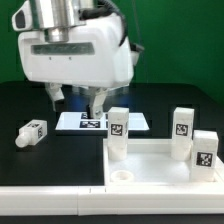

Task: Assemble square table

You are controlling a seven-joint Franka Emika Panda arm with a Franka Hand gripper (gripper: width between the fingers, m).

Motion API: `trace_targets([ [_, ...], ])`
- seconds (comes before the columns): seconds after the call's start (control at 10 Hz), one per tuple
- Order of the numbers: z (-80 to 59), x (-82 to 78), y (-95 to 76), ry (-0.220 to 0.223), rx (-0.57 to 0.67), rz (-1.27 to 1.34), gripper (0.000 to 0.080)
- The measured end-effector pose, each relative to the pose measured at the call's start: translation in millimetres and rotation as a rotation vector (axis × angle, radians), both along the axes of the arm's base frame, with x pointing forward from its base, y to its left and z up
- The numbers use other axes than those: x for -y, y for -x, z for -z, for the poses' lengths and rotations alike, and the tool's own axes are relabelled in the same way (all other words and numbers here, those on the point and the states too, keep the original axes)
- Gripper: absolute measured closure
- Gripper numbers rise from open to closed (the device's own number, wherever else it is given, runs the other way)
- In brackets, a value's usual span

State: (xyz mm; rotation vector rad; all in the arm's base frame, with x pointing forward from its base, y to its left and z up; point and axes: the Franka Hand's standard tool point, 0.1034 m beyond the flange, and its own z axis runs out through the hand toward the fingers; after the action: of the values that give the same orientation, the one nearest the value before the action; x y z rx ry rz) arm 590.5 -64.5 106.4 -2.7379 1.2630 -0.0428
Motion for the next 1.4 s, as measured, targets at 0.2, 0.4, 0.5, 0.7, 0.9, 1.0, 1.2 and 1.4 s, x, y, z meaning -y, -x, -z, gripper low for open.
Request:
trace_targets([
  [0.2, 0.9, -1.3, 0.1, 0.000, -0.001, -0.004, 0.0151],
  [0.4, 6.0, 1.5, 4.8, -0.007, -0.020, 0.015, 0.0151],
  [0.5, 11.2, 7.4, 15.5, -0.020, -0.055, 0.005, 0.0151],
  [0.7, 18.9, 33.0, 48.5, -0.071, -0.163, 0.022, 0.0151],
  [0.9, 22.4, 35.3, 53.5, -0.065, -0.168, 0.038, 0.0151],
  [1.0, 22.5, 33.9, 52.8, -0.065, -0.167, 0.033, 0.0151],
  [1.2, 23.0, 34.7, 53.0, -0.064, -0.167, 0.034, 0.0151],
  [1.4, 30.7, 36.4, 60.1, 0.001, -0.127, -0.196, 0.0151],
])
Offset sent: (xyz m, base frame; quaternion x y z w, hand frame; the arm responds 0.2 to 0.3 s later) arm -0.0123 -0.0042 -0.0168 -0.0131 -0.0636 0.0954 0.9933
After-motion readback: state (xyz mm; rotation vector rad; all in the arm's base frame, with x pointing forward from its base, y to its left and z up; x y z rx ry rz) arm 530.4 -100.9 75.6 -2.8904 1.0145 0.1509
